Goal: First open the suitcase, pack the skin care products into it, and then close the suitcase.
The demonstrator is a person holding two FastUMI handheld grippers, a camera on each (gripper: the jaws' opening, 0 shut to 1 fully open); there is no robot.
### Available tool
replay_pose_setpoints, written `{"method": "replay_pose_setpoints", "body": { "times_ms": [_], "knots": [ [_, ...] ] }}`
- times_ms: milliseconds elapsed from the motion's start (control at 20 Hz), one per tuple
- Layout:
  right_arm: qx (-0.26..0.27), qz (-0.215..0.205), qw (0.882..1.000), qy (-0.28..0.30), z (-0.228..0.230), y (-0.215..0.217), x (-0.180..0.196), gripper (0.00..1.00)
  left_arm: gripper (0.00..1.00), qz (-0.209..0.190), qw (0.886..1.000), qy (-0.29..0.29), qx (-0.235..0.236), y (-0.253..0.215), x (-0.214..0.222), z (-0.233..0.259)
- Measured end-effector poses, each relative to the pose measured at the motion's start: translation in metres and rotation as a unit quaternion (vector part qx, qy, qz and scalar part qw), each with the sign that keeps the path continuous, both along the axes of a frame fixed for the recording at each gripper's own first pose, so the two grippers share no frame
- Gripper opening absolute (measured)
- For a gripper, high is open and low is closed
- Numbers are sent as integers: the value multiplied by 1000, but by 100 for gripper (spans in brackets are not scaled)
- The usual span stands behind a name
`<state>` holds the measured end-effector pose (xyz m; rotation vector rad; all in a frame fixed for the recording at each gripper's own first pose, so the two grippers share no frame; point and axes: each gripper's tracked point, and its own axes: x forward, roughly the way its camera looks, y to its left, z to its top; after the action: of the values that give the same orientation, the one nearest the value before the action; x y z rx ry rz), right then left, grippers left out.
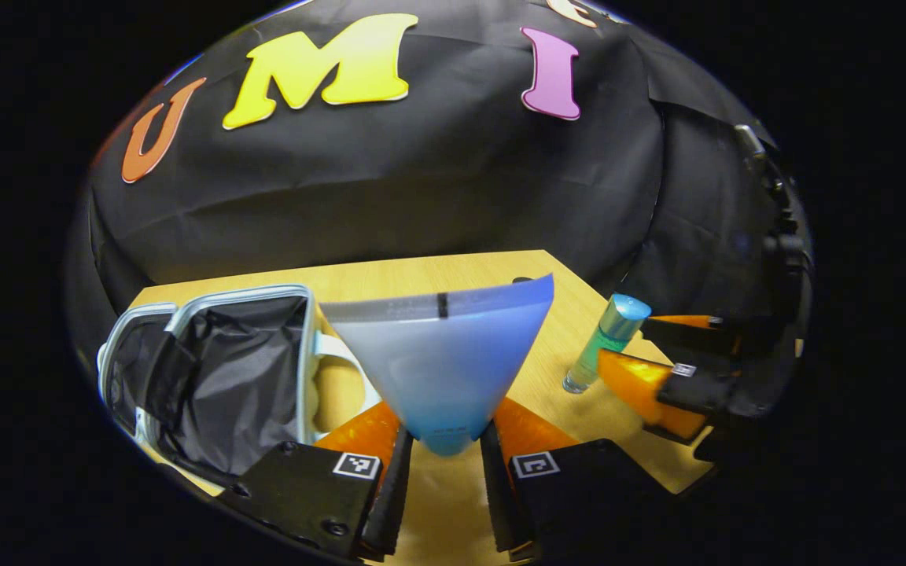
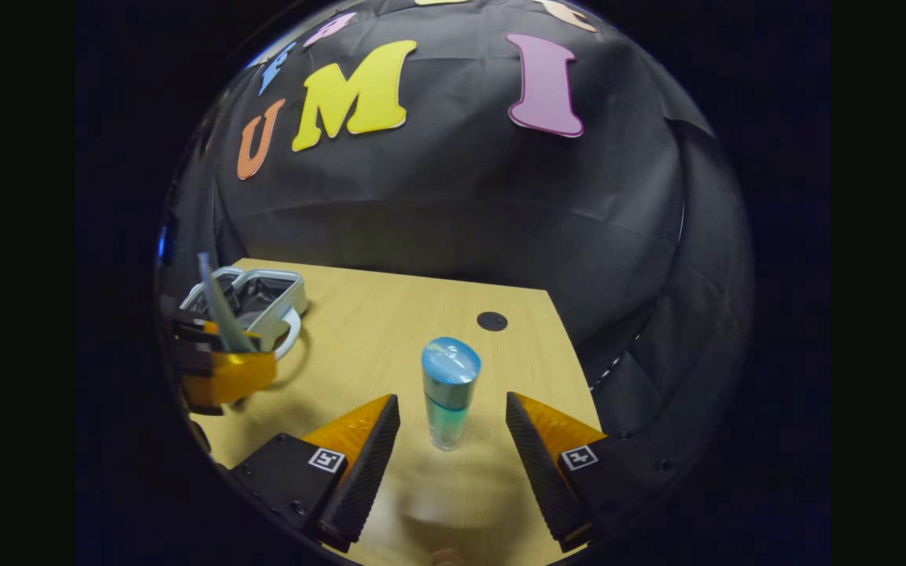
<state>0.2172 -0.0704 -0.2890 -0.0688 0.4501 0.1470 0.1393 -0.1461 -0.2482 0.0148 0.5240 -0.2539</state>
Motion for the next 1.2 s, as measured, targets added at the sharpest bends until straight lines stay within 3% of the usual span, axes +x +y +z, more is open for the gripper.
{"method": "replay_pose_setpoints", "body": {
  "times_ms": [250, 500, 600, 750, 950, 1200],
  "knots": [
    [-19, -36, 999, 16, -29, 0, 21, 76, 47, 42, 999, 17, 7, 62, -44, 11],
    [-33, -61, 998, 9, -33, 2, 29, 56, 46, 102, 994, 33, 14, 143, -63, 11],
    [-30, -44, 999, 7, -27, 12, 22, 40, 46, 123, 991, 36, 26, 175, -59, 9],
    [-26, -36, 998, 34, -16, 24, -4, 36, 47, 134, 989, 48, 37, 208, -44, 0],
    [-19, -33, 999, 25, 35, 43, -59, 36, 47, 126, 987, 83, 49, 232, -20, -23],
    [32, -54, 997, 35, 78, 76, -118, 36, 47, 103, 982, 139, 73, 243, 2, -67]
  ]
}}
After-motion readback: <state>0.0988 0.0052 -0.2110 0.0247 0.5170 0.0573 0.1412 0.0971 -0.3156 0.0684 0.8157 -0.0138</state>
